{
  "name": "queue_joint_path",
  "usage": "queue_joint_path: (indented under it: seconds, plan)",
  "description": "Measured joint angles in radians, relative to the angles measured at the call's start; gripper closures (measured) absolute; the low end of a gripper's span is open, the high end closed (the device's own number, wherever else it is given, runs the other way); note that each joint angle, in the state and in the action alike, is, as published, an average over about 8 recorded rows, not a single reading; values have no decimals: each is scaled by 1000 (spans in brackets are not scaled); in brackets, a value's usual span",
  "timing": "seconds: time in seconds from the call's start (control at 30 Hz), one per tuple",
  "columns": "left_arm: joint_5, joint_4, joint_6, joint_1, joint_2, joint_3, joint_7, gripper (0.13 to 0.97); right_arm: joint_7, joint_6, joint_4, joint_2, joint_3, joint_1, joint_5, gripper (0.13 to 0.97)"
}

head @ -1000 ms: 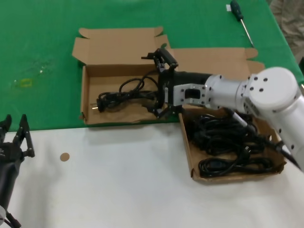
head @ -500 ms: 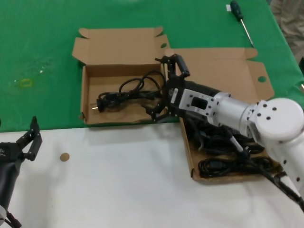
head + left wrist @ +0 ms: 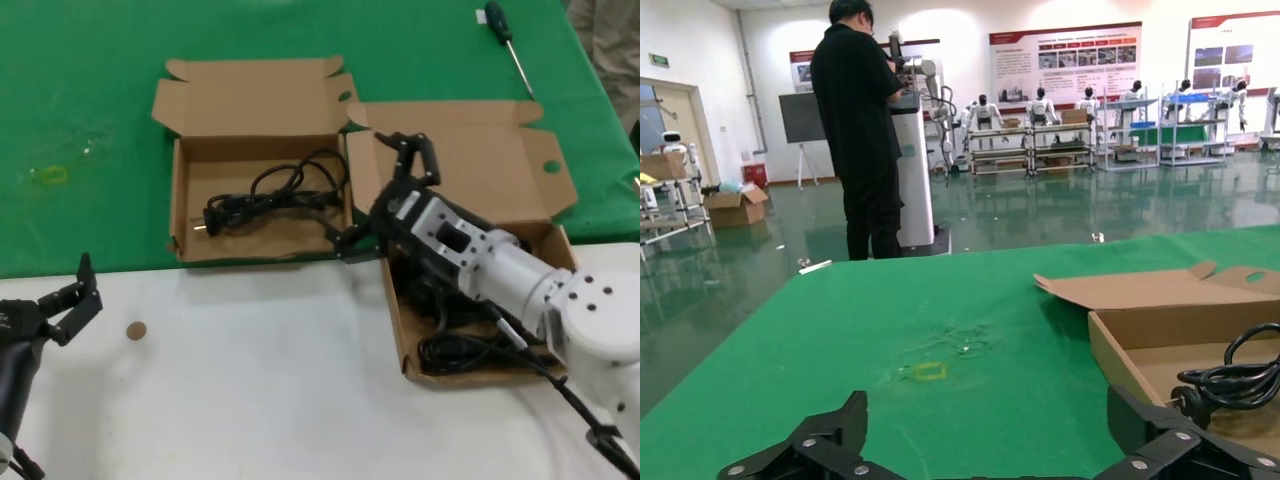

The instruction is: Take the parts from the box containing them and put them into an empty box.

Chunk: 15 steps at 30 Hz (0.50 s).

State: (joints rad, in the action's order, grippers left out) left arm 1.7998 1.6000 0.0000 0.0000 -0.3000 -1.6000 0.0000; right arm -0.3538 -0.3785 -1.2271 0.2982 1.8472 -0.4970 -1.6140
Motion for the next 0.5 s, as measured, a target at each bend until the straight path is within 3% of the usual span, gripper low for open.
queue_joint_path:
  seconds: [0.13, 0.5]
  plan:
    - [0, 0, 0, 0, 0, 0, 0, 285, 36, 38, -38, 0, -25, 50, -19, 129]
    - [0, 0, 0, 0, 0, 0, 0, 172, 136, 146, -144, 1, -95, 192, -72, 129]
